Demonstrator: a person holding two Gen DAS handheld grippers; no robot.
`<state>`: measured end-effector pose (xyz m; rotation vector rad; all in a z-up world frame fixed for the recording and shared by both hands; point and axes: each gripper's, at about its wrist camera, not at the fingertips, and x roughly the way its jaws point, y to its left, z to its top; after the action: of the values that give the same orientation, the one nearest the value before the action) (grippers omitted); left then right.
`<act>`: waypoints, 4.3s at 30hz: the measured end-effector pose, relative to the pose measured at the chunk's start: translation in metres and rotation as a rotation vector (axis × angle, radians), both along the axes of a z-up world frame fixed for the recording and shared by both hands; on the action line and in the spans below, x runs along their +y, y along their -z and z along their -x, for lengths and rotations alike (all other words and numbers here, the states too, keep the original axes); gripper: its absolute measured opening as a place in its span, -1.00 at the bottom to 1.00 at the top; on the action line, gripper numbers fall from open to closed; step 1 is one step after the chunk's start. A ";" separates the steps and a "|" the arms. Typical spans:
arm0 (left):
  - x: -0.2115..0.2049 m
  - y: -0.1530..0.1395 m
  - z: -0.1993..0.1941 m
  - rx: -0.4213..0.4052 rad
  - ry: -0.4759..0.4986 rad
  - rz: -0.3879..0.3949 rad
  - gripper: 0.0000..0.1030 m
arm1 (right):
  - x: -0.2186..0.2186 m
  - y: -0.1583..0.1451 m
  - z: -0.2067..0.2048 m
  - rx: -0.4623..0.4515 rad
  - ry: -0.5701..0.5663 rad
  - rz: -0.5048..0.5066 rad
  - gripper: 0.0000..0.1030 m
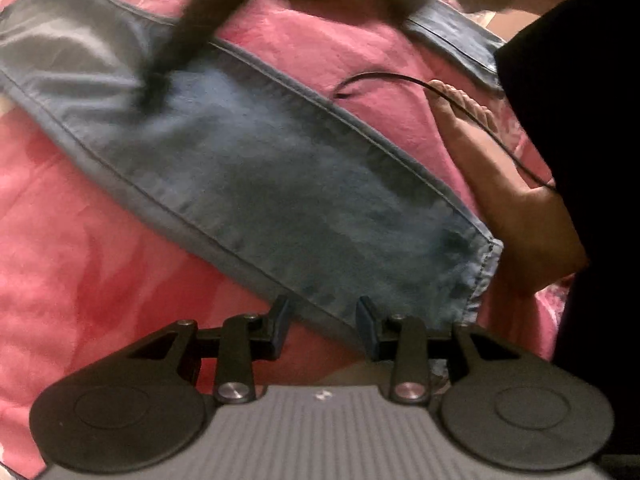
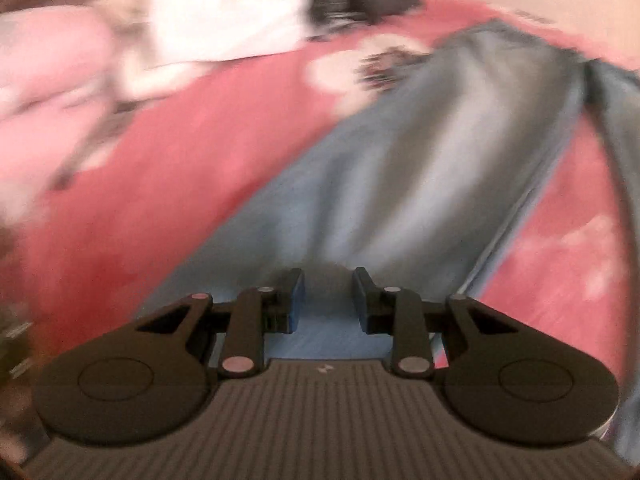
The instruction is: Fold clothes
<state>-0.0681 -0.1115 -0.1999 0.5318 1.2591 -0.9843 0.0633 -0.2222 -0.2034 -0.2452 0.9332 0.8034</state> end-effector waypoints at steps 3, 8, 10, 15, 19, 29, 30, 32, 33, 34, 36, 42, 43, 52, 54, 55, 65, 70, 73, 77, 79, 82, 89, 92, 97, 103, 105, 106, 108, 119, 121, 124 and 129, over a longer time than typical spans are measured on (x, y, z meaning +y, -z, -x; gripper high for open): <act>0.009 -0.002 -0.009 -0.007 -0.030 -0.002 -0.27 | 0.003 -0.001 0.035 0.062 -0.139 -0.004 -0.48; 0.024 -0.013 -0.027 -0.038 -0.112 0.010 -0.27 | 0.007 -0.003 0.093 0.164 -0.372 -0.010 -0.48; 0.028 -0.018 -0.034 -0.060 -0.140 0.010 -0.27 | 0.009 -0.004 0.116 0.206 -0.465 -0.012 -0.48; 0.031 -0.022 -0.040 -0.113 -0.177 -0.003 -0.27 | 0.025 -0.002 0.113 0.123 -0.452 -0.011 -0.54; 0.037 -0.020 -0.050 -0.123 -0.231 -0.021 -0.27 | 0.042 0.001 0.092 0.002 -0.369 -0.007 -0.49; 0.049 -0.022 -0.075 -0.130 -0.325 -0.004 -0.27 | 0.062 -0.001 0.147 0.005 -0.554 -0.090 -0.56; 0.046 -0.022 -0.078 -0.134 -0.323 -0.002 -0.27 | 0.053 -0.005 0.135 -0.007 -0.477 -0.105 -0.56; 0.044 -0.022 -0.080 -0.133 -0.328 0.005 -0.27 | 0.031 -0.008 0.103 -0.024 -0.277 -0.106 -0.51; 0.044 -0.021 -0.080 -0.130 -0.333 0.008 -0.27 | 0.019 -0.007 0.092 -0.032 -0.196 -0.093 -0.51; 0.044 -0.020 -0.080 -0.127 -0.336 0.006 -0.27 | 0.011 -0.003 0.089 -0.014 -0.168 -0.081 -0.51; 0.043 -0.019 -0.082 -0.125 -0.348 0.003 -0.27 | 0.006 0.007 0.109 0.042 -0.274 -0.058 -0.49; 0.037 -0.033 -0.113 -0.162 -0.394 -0.018 -0.27 | 0.021 0.006 0.138 0.355 -0.575 -0.087 -0.53; 0.032 -0.037 -0.122 -0.189 -0.406 -0.021 -0.26 | 0.016 -0.003 0.122 0.325 -0.546 -0.075 -0.53; -0.027 -0.022 -0.194 -0.279 -0.555 -0.037 -0.21 | -0.031 -0.037 -0.058 -0.062 -0.005 0.086 -0.48; -0.028 -0.009 -0.201 -0.250 -0.582 -0.055 -0.21 | -0.038 -0.022 -0.074 -0.052 0.026 0.102 -0.48; -0.024 -0.006 -0.199 -0.245 -0.580 -0.052 -0.19 | -0.043 -0.014 -0.074 -0.043 -0.010 0.126 -0.48; 0.008 -0.027 -0.203 -0.346 -0.567 0.001 -0.17 | -0.072 -0.048 -0.096 -0.068 -0.281 0.282 -0.48; -0.024 -0.013 -0.241 -0.338 -0.652 -0.044 -0.16 | -0.032 -0.037 -0.167 -0.166 -0.056 0.103 -0.48; -0.017 -0.006 -0.244 -0.318 -0.692 -0.031 -0.12 | -0.036 -0.009 -0.186 -0.141 -0.021 0.141 -0.50; 0.002 -0.005 -0.244 -0.278 -0.729 0.030 -0.12 | -0.082 -0.015 -0.200 -0.127 0.105 0.193 -0.50; 0.009 -0.004 -0.246 -0.257 -0.743 0.057 -0.11 | -0.097 -0.028 -0.210 -0.149 0.154 0.155 -0.50; 0.008 -0.003 -0.247 -0.257 -0.762 0.058 -0.10 | -0.095 -0.040 -0.218 -0.193 0.183 0.053 -0.50; 0.005 -0.003 -0.242 -0.293 -0.762 0.054 -0.10 | -0.051 -0.016 -0.246 -0.192 0.152 0.041 -0.53; 0.010 -0.002 -0.244 -0.272 -0.783 0.082 -0.09 | -0.067 -0.011 -0.265 -0.197 0.286 0.077 -0.55; 0.009 -0.002 -0.246 -0.266 -0.774 0.085 -0.09 | -0.037 -0.019 -0.300 -0.231 0.314 -0.009 -0.51; 0.009 -0.002 -0.247 -0.265 -0.774 0.086 -0.06 | 0.031 0.005 -0.319 -0.223 0.286 -0.037 -0.48; 0.010 -0.002 -0.248 -0.258 -0.781 0.092 -0.05 | 0.048 -0.001 -0.304 -0.243 0.199 -0.080 -0.53; 0.010 -0.002 -0.248 -0.253 -0.785 0.094 -0.05 | 0.052 -0.005 -0.299 -0.263 0.178 -0.079 -0.53; 0.011 -0.003 -0.251 -0.241 -0.797 0.099 -0.04 | 0.053 -0.013 -0.292 -0.316 0.168 -0.054 -0.53; 0.010 -0.004 -0.257 -0.202 -0.823 0.104 0.10 | 0.018 0.003 -0.253 -0.192 0.241 -0.011 -0.49; 0.006 -0.004 -0.256 -0.213 -0.812 0.092 0.18 | 0.029 0.008 -0.230 -0.226 0.209 -0.004 -0.48; 0.000 -0.004 -0.254 -0.231 -0.796 0.072 0.23 | 0.028 -0.001 -0.217 -0.145 0.164 -0.104 -0.50; 0.002 -0.004 -0.256 -0.216 -0.818 0.079 0.24 | 0.008 -0.014 -0.213 -0.185 0.261 -0.079 -0.50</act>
<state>0.1878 -0.1095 -0.1957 0.0285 1.0862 -0.2728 0.2767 -0.2146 -0.1889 -0.1233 0.7389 0.5650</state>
